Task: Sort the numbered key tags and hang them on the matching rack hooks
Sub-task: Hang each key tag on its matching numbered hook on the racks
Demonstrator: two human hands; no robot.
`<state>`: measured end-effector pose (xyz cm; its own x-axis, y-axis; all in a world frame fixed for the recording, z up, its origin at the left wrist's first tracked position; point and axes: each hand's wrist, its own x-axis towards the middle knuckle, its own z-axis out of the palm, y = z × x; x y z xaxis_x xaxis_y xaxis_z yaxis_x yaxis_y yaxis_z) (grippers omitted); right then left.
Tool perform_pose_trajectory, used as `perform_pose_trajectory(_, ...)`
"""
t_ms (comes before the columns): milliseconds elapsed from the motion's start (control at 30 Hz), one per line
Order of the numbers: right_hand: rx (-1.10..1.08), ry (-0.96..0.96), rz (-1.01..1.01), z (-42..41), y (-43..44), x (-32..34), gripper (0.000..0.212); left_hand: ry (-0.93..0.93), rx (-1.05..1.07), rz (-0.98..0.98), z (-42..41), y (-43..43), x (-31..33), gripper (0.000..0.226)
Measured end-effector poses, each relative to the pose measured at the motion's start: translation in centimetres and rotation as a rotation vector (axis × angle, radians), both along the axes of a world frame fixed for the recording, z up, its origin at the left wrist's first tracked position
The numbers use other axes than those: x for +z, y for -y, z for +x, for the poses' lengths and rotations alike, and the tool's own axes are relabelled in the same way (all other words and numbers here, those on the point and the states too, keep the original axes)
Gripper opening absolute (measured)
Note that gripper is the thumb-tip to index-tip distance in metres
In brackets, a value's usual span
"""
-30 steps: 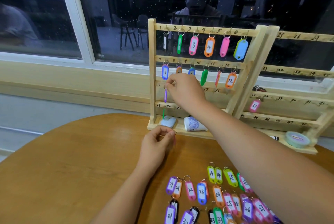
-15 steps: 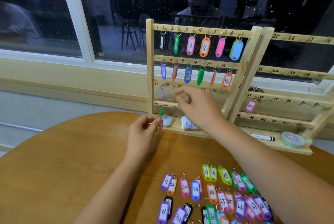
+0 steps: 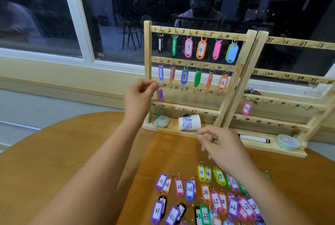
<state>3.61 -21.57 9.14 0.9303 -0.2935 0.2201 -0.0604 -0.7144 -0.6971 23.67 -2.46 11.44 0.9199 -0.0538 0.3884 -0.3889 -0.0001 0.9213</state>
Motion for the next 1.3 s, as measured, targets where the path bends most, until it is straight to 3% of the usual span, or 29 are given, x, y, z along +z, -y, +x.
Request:
perform_pose_trajectory(300, -0.041, 0.012, 0.137, -1.1, 0.7, -0.9, 0.017, -0.018, 0.025, 0.087, 0.9, 0.6, -0.3, 0.011)
perform_pose_trajectory(600, -0.069, -0.073, 0.078, -1.6, 2.7, -1.6, 0.018, -0.135, 0.005, 0.079, -2.2, 0.8, -4.4, 0.008)
perform_pose_trajectory(833, -0.053, -0.262, -0.048, -1.2, 3.2, -3.7, 0.012, -0.168, -0.285, 0.446, -7.0, 4.3, -8.8, 0.01)
perform_pose_trajectory(1067, -0.017, -0.338, -0.168, -0.9, 3.1, -5.2, 0.009, -0.018, -0.48, 0.744, -8.7, 5.0, -9.7, 0.007)
perform_pose_trajectory(1300, 0.054, -0.45, -0.271, -1.0, 3.8, -4.7, 0.009, 0.104, -0.564, 0.873, -9.6, 5.6, -10.6, 0.014)
